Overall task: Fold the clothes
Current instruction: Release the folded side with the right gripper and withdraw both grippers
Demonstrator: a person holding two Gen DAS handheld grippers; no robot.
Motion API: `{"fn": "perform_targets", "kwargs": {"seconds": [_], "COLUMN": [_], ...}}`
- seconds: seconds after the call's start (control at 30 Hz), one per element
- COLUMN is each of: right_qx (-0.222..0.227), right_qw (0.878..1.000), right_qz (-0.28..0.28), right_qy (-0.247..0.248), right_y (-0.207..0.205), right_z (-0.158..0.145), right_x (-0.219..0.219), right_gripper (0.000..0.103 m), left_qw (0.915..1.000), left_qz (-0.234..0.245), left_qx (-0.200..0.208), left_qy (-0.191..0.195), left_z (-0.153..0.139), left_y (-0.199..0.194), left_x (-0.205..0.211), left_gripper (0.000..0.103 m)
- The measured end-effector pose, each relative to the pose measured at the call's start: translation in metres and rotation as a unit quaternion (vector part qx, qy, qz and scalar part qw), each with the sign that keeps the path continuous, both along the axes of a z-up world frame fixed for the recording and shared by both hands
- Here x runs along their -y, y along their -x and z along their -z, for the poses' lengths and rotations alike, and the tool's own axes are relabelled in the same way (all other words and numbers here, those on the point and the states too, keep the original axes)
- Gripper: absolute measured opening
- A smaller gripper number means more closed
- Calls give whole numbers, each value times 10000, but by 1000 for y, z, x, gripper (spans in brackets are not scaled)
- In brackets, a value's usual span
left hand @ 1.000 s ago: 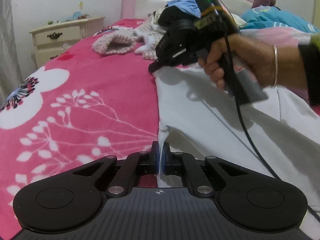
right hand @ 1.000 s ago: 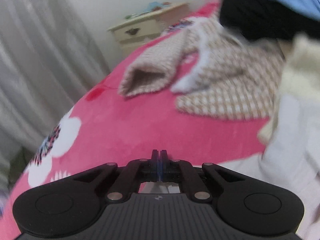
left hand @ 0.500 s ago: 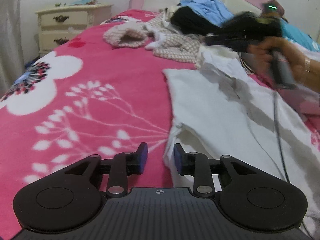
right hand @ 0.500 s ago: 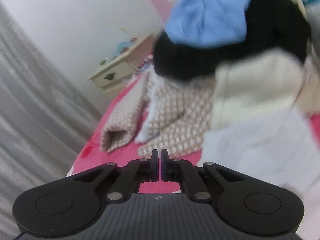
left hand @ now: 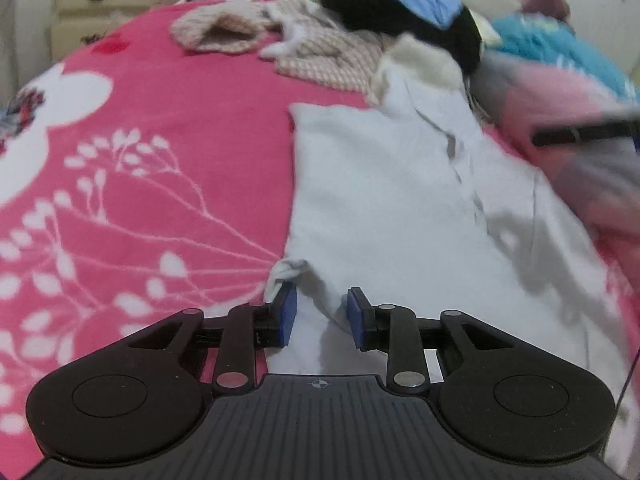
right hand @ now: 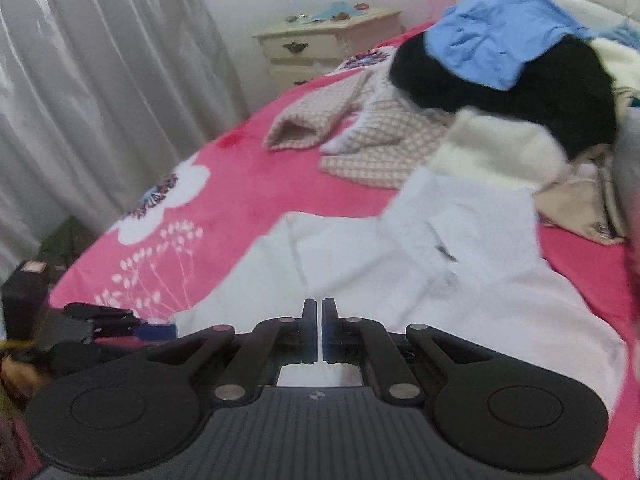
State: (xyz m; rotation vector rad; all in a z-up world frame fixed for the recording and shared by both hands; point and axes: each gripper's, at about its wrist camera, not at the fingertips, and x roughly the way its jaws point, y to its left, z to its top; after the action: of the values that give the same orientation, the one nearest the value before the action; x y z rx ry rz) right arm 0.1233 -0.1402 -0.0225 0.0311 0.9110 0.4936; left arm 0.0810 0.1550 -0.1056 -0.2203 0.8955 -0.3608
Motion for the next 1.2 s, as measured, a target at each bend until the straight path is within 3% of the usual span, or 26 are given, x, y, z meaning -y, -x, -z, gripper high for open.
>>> {"fn": "perform_targets", "kwargs": {"seconds": [0.13, 0.27, 0.37, 0.43, 0.57, 0.67, 0.73, 0.83, 0.9, 0.97, 1.2], "right_qx": [151, 81, -271, -480, -749, -699, -503, -89, -140, -208, 216], "right_qw": [9997, 9982, 9956, 9938, 9907, 9931, 9946, 9954, 9935, 9925, 9938], "right_qz": [202, 299, 458, 536, 670, 902, 854, 591, 583, 661, 1033], "right_qy": [66, 505, 766, 842, 914, 285, 293, 749, 969, 1009, 346], "right_y": [31, 78, 133, 177, 263, 298, 307, 310, 307, 305, 328], "right_z": [-19, -48, -68, -64, -49, -11, 13, 43, 65, 83, 55], "right_x": [25, 45, 63, 68, 73, 64, 52, 31, 30, 35, 49], "right_gripper": [4, 4, 4, 4, 4, 4, 4, 4, 4, 2, 4], "left_qw": [9999, 9982, 9959, 9958, 9897, 9839, 9807, 9739, 9704, 9726, 9777], "left_qz": [-102, 335, 616, 802, 1401, 1664, 1702, 1757, 1690, 1549, 1281], "left_qx": [72, 367, 563, 362, -36, -247, -338, -473, -549, -532, -267], "left_qy": [-15, -332, -358, -256, -295, -600, -904, -1359, -1637, -1652, -1645], "left_z": [-21, -55, -83, -93, -90, -68, -49, -21, -4, 1, -25], "left_y": [7, 28, 51, 68, 112, 138, 147, 161, 165, 166, 171], "left_x": [-5, -1, 0, 5, 29, 49, 59, 73, 78, 74, 72], "left_gripper": [33, 34, 36, 40, 40, 40, 40, 40, 40, 40, 44]}}
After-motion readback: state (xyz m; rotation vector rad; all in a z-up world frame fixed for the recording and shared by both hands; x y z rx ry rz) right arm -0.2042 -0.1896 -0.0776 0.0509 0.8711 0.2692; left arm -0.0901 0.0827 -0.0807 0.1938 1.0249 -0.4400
